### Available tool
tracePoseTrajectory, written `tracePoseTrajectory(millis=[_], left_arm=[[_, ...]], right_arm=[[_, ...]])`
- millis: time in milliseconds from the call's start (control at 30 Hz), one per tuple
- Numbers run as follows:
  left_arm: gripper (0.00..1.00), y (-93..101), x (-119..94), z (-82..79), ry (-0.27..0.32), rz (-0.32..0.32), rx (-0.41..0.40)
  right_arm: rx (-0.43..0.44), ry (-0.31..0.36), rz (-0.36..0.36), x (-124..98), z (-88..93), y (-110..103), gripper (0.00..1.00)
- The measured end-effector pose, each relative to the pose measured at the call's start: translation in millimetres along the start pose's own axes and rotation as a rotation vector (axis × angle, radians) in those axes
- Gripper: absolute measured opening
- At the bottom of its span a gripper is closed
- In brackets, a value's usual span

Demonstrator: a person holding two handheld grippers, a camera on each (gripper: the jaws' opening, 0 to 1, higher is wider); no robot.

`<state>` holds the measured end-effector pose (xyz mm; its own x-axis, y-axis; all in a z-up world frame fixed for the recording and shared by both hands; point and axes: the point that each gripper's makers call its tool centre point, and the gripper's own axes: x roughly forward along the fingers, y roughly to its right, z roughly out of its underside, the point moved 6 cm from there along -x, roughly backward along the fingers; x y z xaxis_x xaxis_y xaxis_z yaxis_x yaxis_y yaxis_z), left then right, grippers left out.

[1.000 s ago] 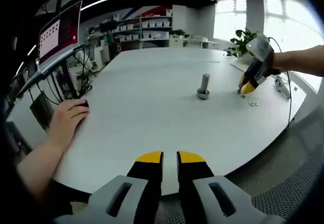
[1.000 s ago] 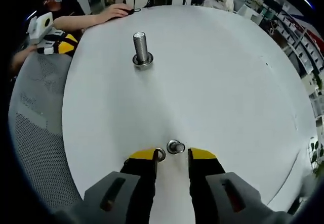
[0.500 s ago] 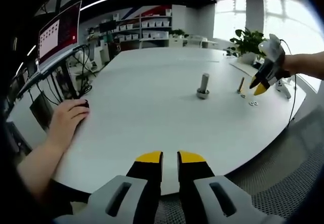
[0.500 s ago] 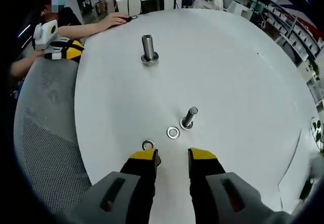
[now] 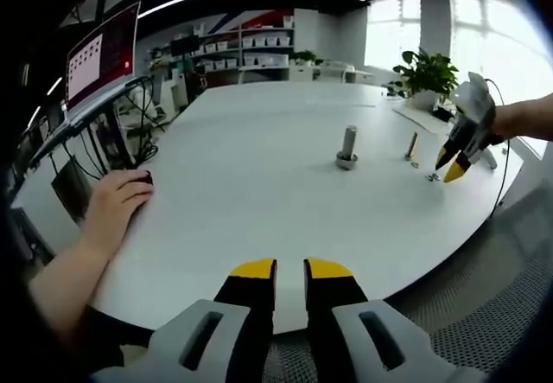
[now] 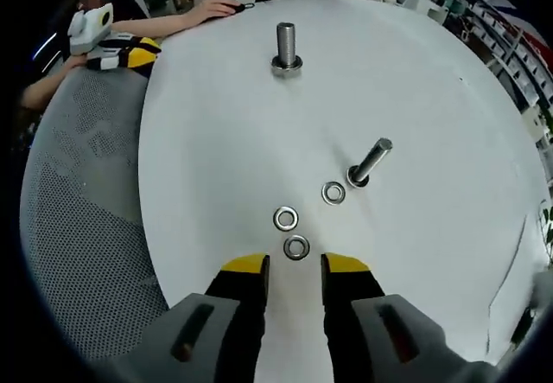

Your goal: Place the washer onto the threaded stud by aligning its center hole with the stud, sliding it down to the base, and recovering from edge contact or off-axis alignment until the washer reaches the visible bottom stop.

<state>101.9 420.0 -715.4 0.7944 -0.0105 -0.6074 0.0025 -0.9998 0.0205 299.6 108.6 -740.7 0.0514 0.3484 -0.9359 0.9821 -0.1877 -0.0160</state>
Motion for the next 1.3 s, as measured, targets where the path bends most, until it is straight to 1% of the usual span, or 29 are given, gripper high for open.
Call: tracePoseTrajectory(millis=[33, 67, 100, 233, 333, 467, 533, 600, 667, 700, 767, 867, 900, 1300], left_arm=[[0.10, 0.3, -0.1, 0.6, -0.006, 0.002, 0.003], [0.10, 0.4, 0.0, 0.7, -0.008, 0.001, 0.006], [0.10, 0.1, 0.1, 1.0, -0.008, 0.000, 0.006], [0.11, -0.2, 0.0, 1.0, -0.006, -0.004, 0.003], [0.11, -0.2, 0.4, 1.3, -0.012, -0.004, 0.007], [0.11, 0.1, 0.3, 1.4, -0.013, -0.003, 0.008], [0.11, -0.5, 0.2, 1.1, -0.009, -0.007, 0.002], [0.11, -1.1, 0.1, 0.7, -0.004, -0.012, -0.007], [0.11, -1.2, 0.2, 0.5, -0.004, -0.013, -0.009], [0.11, -1.4, 0.4, 0.7, -0.007, -0.011, -0.006], [0.11, -1.5, 0.6, 0.8, -0.009, -0.009, -0.005], [0.11, -1.4, 0.4, 1.0, -0.009, -0.008, -0.003], [0.11, -1.2, 0.5, 1.1, -0.011, -0.007, 0.000], [0.11, -0.4, -0.3, 1.9, -0.013, -0.007, 0.003]], right_arm=[[-0.041, -0.019, -0.010, 1.4, 0.6, -1.5, 0.26], [-0.050, -0.029, 0.006, 2.3, 0.9, -1.3, 0.26], [-0.064, -0.017, 0.010, 2.4, -2.8, -1.3, 0.26], [-0.045, -0.030, 0.002, 3.2, -5.4, 2.1, 0.26], [-0.088, -0.086, 0.004, 4.2, -8.0, -0.1, 0.26], [-0.114, -0.133, 0.004, 5.7, -12.7, -3.5, 0.26], [-0.119, -0.144, 0.007, 6.4, -13.3, -5.0, 0.25], [-0.117, -0.146, 0.012, 6.2, -12.6, -5.5, 0.24], [-0.056, -0.110, 0.013, 6.0, -11.6, -3.8, 0.24], [-0.053, -0.106, 0.010, 5.4, -10.5, -2.5, 0.23], [-0.080, -0.107, 0.011, 5.6, -10.7, -3.7, 0.23], [-0.093, -0.110, 0.021, 5.9, -11.4, -7.2, 0.23], [-0.119, -0.108, 0.017, 6.0, -11.8, -8.0, 0.23], [-0.116, -0.137, 0.019, 6.5, -13.4, -7.1, 0.22]])
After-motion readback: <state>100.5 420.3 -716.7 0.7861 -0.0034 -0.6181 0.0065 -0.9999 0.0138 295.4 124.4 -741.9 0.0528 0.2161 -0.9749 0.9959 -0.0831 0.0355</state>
